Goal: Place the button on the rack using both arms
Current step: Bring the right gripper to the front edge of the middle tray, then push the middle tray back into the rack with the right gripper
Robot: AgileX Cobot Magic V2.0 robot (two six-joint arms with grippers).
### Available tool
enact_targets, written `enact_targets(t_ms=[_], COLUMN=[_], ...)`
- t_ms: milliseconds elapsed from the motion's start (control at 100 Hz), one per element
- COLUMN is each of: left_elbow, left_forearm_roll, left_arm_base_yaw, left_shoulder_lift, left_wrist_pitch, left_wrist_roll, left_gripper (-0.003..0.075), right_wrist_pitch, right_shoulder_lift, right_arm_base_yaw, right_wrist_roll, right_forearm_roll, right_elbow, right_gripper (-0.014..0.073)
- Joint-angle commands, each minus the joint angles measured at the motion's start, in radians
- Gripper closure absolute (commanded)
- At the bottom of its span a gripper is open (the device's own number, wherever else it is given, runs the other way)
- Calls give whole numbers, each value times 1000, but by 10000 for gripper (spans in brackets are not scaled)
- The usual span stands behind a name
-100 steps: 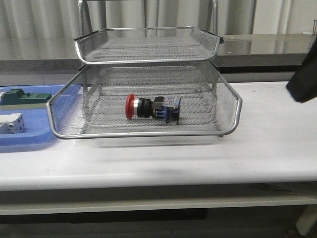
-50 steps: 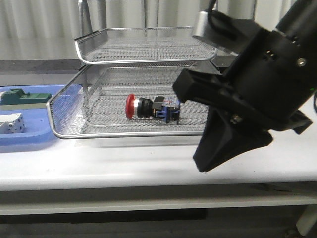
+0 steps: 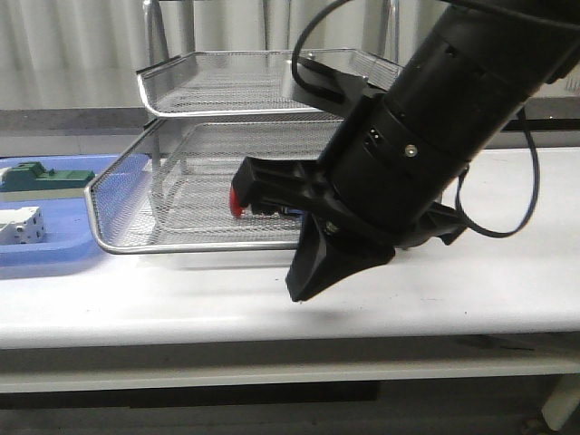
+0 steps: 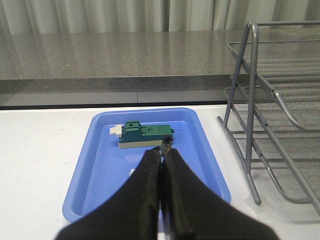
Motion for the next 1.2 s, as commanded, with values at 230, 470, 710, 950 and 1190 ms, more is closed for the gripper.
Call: enact_targets(t_ms=[230, 470, 710, 950, 1190], left_elbow=[-26, -26, -26, -26, -26], left_forearm_roll=[-5, -5, -5, -5, -5], left_arm_base_yaw=[2, 2, 2, 2, 2], left_shoulder_lift=[0, 0, 0, 0, 0], left_wrist_pitch=[-73, -73, -73, -73, -73], left_wrist_roll=[-5, -5, -5, -5, -5], left_gripper=[741, 741, 741, 741, 741], right_wrist_pitch=[-94, -132, -194, -296, -247], right_shoulder_lift=[57, 115, 166, 169, 167], right_arm_base_yaw=[2, -6, -79, -136, -138], right_wrist_roll=[-24, -24, -24, -24, -24], right_forearm_roll=[-69, -138, -157, -181, -187], right_elbow=[-117, -199, -268, -272, -272], right_gripper=[659, 659, 659, 659, 659])
